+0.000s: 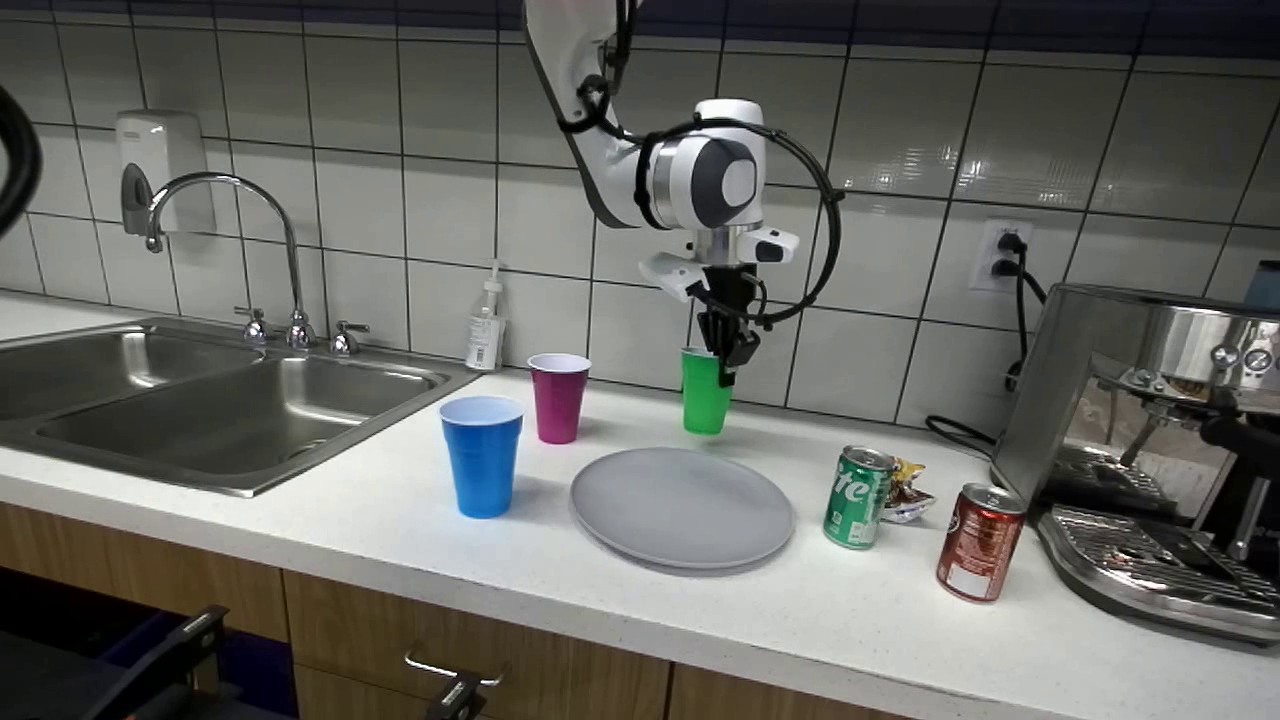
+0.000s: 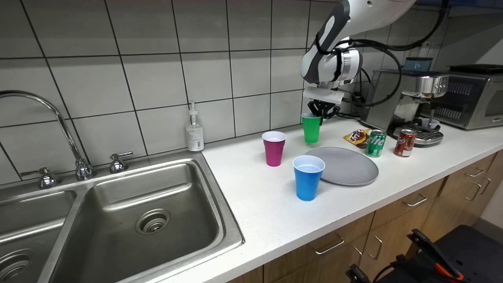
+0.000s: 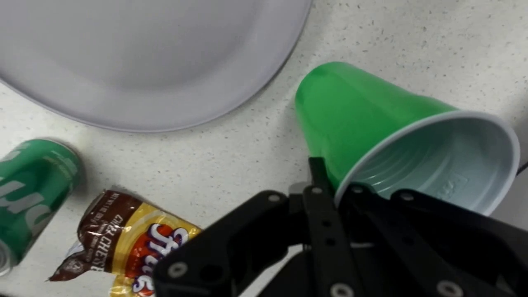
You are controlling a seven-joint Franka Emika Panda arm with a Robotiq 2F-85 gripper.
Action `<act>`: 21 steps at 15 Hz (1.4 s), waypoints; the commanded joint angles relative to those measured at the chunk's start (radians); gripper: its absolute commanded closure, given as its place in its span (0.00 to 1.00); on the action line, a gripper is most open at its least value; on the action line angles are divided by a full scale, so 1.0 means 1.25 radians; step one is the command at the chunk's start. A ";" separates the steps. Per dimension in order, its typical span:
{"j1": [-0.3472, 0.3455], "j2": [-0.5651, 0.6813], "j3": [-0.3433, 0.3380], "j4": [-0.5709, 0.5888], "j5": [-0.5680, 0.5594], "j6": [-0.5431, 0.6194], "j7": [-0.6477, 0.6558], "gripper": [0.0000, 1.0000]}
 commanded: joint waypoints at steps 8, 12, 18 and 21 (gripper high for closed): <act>0.005 -0.143 -0.045 -0.238 -0.012 0.081 -0.003 0.99; 0.008 -0.156 -0.061 -0.271 -0.020 0.088 0.005 0.99; 0.009 -0.148 -0.075 -0.283 -0.023 0.088 0.013 0.99; 0.009 -0.143 -0.077 -0.283 -0.023 0.083 0.015 0.99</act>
